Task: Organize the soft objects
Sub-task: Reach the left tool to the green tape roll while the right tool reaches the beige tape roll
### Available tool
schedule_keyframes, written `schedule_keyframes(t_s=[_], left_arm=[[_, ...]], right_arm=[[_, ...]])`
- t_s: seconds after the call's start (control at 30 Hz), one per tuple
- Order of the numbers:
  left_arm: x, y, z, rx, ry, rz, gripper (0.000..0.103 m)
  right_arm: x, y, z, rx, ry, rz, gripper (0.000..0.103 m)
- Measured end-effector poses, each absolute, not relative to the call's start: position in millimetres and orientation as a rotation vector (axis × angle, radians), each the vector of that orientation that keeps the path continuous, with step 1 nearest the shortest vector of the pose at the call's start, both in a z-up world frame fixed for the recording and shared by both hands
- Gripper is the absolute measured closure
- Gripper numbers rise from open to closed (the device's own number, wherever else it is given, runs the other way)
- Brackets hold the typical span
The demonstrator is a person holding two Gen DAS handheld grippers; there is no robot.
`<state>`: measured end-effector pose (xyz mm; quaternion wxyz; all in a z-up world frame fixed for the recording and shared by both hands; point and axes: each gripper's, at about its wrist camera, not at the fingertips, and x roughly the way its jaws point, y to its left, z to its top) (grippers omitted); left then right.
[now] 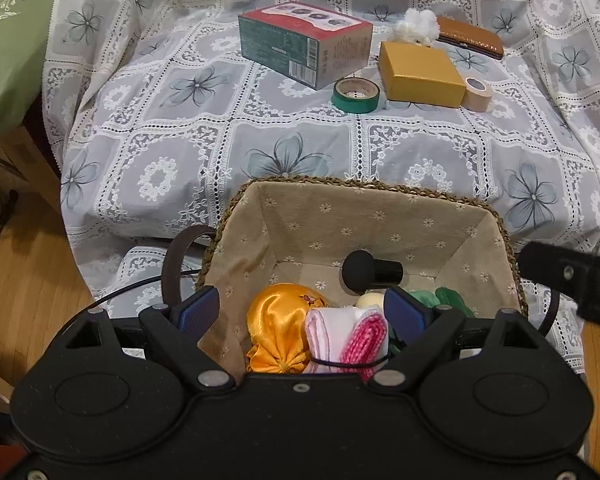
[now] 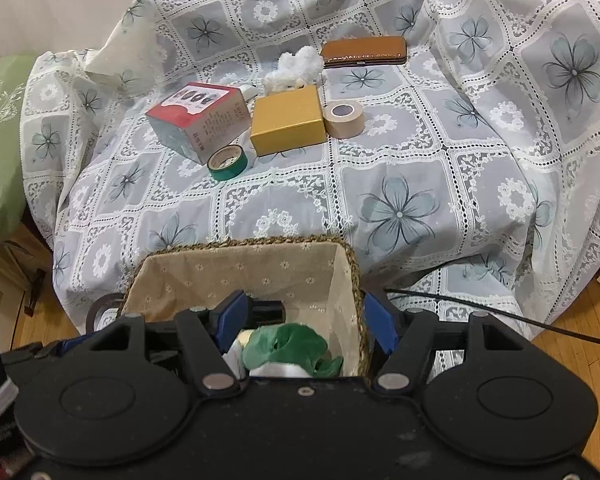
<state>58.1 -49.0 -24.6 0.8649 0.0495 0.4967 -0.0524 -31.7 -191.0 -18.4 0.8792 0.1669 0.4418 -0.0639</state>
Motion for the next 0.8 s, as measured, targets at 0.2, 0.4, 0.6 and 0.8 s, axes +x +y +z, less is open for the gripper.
schedule_keyframes(t_s=[0.2,0.4,0.6,0.8], left_arm=[[70.4,-53.6,-26.7,0.101,1.050,-0.128,0.016],[93.9,-59.0,-25.4,0.082,1.040,-0.151,0.016],[125.3,-67.9,-21.4,0.098,0.991,-0.165,0.017],[159.3,-76.5,-21.7,0.104,0.937,-0.195,0.018]], right_arm=[[-7.0,-202.1,-19.8,0.353,0.924,-0.153,0.038],[20.9,-211.8,-21.7,0.339,0.920,-0.177,0.036],[47.6,-222.3,-23.8,0.320,0.898,-0.193,0.036],[75.9,-231.8,-25.1,0.285,0.856,-0.215,0.036]])
